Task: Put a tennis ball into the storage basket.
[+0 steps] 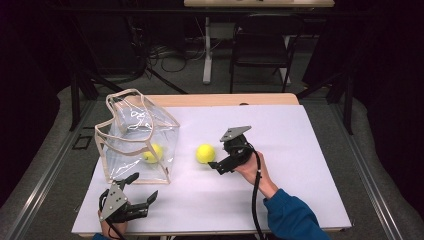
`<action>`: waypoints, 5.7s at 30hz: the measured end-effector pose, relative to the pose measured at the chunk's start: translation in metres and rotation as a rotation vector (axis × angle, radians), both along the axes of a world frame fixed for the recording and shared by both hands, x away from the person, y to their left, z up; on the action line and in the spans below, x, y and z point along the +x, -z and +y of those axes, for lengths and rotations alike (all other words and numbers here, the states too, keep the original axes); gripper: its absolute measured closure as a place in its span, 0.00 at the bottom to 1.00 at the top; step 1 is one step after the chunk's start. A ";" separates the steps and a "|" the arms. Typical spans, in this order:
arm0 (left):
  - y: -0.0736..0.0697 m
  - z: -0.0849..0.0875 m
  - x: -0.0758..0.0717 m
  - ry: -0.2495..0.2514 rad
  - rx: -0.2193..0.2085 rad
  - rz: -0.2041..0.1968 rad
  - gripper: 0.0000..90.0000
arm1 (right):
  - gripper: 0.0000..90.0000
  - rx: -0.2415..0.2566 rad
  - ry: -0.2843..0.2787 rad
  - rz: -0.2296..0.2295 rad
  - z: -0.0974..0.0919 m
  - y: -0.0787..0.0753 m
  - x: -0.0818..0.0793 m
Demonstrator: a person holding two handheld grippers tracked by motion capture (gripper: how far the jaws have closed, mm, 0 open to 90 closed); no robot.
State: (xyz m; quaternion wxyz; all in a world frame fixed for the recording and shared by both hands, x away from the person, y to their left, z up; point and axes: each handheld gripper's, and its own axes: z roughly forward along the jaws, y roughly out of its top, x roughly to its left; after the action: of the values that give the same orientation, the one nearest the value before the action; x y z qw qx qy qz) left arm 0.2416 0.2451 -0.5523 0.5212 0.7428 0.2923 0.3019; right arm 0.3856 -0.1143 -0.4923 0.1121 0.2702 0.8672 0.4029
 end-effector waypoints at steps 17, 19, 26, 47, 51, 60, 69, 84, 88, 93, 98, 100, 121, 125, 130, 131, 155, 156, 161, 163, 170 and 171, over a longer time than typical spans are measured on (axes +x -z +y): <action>0.000 0.000 0.000 0.005 0.009 -0.004 0.18 | 0.00 -0.007 0.024 0.018 -0.007 0.010 0.004; 0.000 0.000 0.000 0.005 0.008 -0.004 0.18 | 0.00 -0.013 0.026 0.017 -0.007 0.010 0.005; 0.000 -0.001 0.000 0.002 0.005 -0.004 0.18 | 0.00 -0.021 0.025 0.017 -0.006 0.011 0.009; 0.000 -0.002 0.001 0.007 0.008 -0.002 0.18 | 0.00 -0.039 0.017 0.047 0.015 0.016 0.030; 0.000 -0.003 0.001 0.014 0.015 -0.003 0.18 | 0.00 -0.046 0.008 0.058 0.022 0.019 0.032; 0.000 -0.003 0.002 0.014 0.010 -0.002 0.18 | 0.00 -0.060 -0.002 0.076 0.034 0.024 0.035; 0.000 -0.003 0.003 0.013 0.012 -0.002 0.18 | 0.00 -0.056 -0.011 0.107 0.043 0.031 0.041; 0.000 -0.003 0.003 0.012 0.007 -0.001 0.18 | 0.00 -0.070 -0.007 0.142 0.051 0.039 0.046; 0.000 -0.003 0.002 0.009 0.004 -0.003 0.18 | 0.02 -0.085 -0.001 0.148 0.051 0.040 0.046; 0.000 -0.003 0.002 0.011 0.011 -0.001 0.18 | 0.06 -0.085 0.012 0.152 0.051 0.041 0.046; 0.000 -0.003 0.003 0.011 0.010 -0.001 0.18 | 0.17 -0.096 0.024 0.154 0.051 0.043 0.047; 0.000 -0.003 0.003 0.011 0.012 -0.001 0.18 | 0.22 -0.105 0.040 0.151 0.051 0.043 0.047; 0.000 -0.003 0.002 0.011 0.009 -0.004 0.18 | 0.29 -0.074 0.055 0.094 0.046 0.032 0.041; 0.000 -0.003 0.002 0.012 0.010 -0.003 0.18 | 0.29 -0.076 0.057 0.086 0.045 0.028 0.039; 0.000 -0.003 0.002 0.011 0.007 -0.003 0.18 | 0.29 -0.062 0.060 0.078 0.042 0.024 0.037; 0.000 -0.003 0.002 0.012 0.008 -0.002 0.18 | 0.29 -0.057 0.059 0.072 0.041 0.023 0.037; 0.000 -0.003 0.002 0.011 0.010 0.000 0.18 | 0.29 -0.032 0.058 0.014 0.034 0.006 0.027; 0.000 -0.003 0.002 0.012 0.011 -0.001 0.18 | 0.29 -0.029 0.057 0.011 0.034 0.005 0.026; 0.000 -0.003 0.002 0.013 0.011 -0.001 0.18 | 0.29 -0.025 0.054 -0.005 0.034 0.000 0.023; 0.000 -0.003 0.003 0.013 0.011 0.001 0.18 | 0.29 -0.023 0.051 -0.012 0.034 -0.002 0.023; 0.000 -0.003 0.002 0.012 0.011 -0.001 0.18 | 0.29 -0.010 0.052 -0.030 0.033 -0.011 0.020; 0.000 -0.003 0.002 0.012 0.010 0.000 0.18 | 0.29 -0.007 0.049 -0.034 0.033 -0.011 0.020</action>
State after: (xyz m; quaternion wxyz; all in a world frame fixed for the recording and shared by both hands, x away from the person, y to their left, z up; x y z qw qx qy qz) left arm 0.2440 0.2422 -0.5525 0.5192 0.7471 0.2864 0.3004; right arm 0.4056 -0.0810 -0.4808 0.1374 0.2841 0.8597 0.4016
